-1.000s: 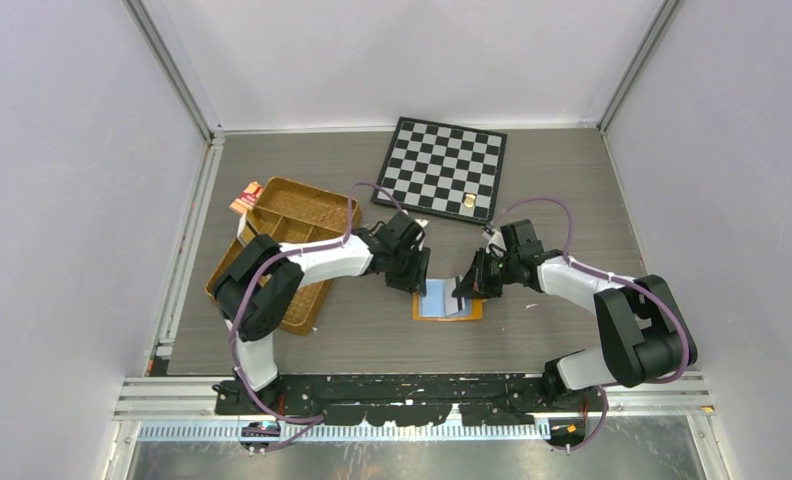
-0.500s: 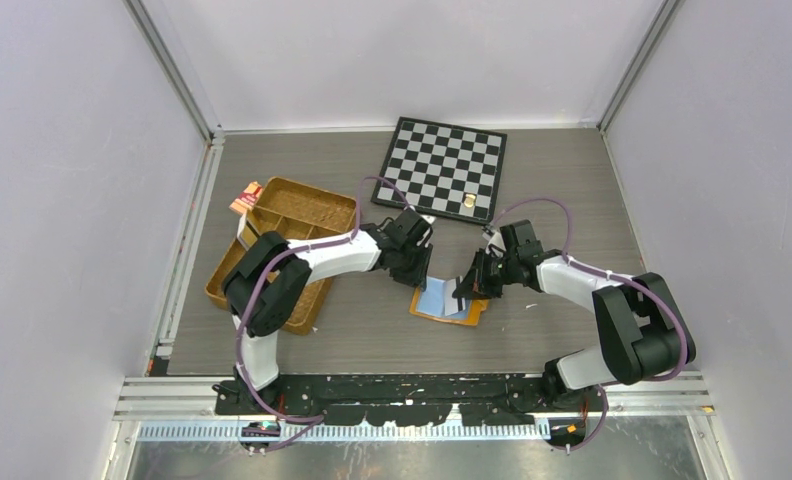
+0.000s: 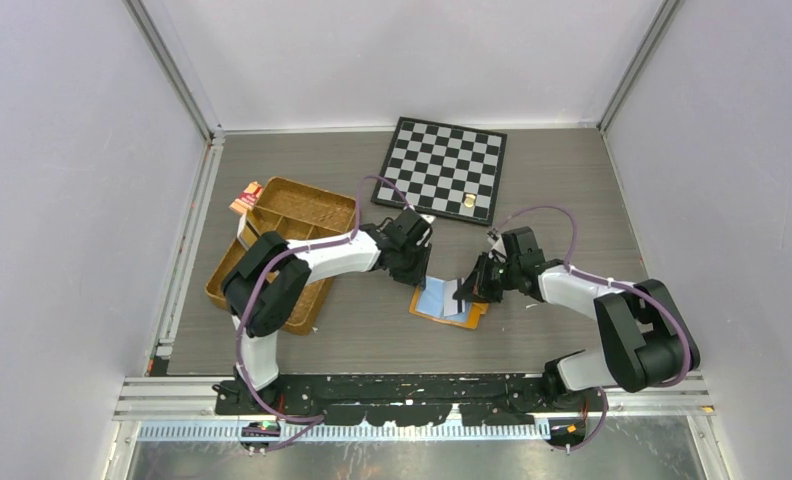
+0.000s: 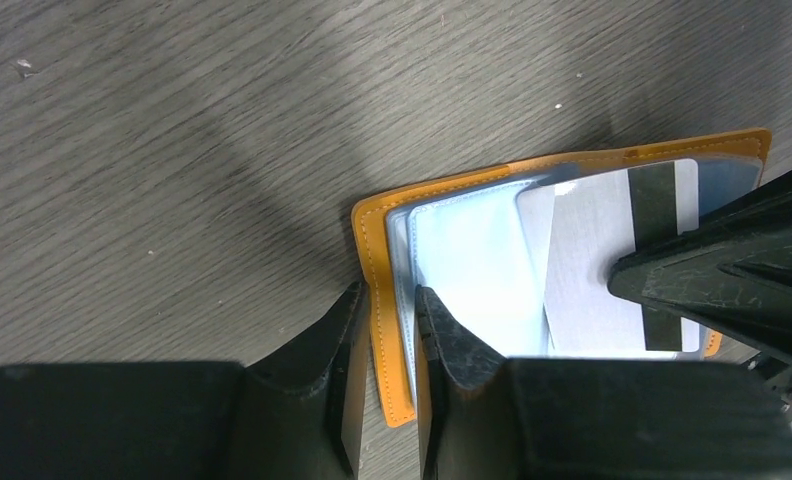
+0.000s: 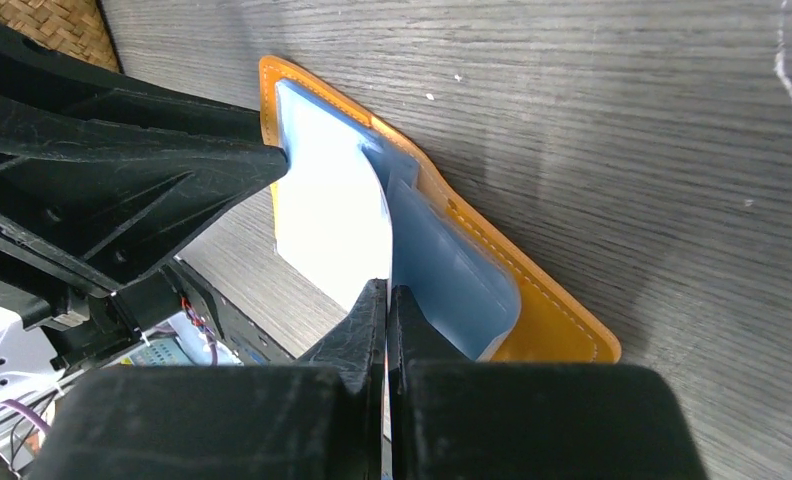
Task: Put the credit cards into the card holder
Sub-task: Insert the credit card into the card holder.
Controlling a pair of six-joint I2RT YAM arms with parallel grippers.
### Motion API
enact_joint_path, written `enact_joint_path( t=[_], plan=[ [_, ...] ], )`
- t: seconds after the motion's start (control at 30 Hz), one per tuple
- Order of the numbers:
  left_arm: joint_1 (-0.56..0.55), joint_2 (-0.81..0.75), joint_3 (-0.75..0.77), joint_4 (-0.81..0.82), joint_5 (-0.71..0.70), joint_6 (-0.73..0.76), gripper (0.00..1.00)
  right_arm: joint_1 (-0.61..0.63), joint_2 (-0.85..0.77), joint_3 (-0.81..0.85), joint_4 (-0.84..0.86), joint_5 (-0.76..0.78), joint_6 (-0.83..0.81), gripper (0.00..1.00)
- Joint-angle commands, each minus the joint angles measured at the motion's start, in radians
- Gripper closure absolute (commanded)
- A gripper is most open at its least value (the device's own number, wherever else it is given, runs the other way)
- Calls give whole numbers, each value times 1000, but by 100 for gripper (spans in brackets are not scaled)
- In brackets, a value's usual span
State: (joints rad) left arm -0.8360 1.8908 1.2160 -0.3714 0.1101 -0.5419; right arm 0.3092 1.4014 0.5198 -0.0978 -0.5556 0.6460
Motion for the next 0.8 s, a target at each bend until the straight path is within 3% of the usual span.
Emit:
enact_joint_path(
  t=[0.0,0.6,0.77],
  plan=[
    [-11,25,-65,-48,-29,16,80,15,-18,-47,54,115,49,100],
    [-12,-1,-89,-31,-3,0,84,49,8,-102,162,148,136,100],
    [-12,-20,-100,-28,-6,-5,84,55,4,-112,161,166,156,93]
  ],
)
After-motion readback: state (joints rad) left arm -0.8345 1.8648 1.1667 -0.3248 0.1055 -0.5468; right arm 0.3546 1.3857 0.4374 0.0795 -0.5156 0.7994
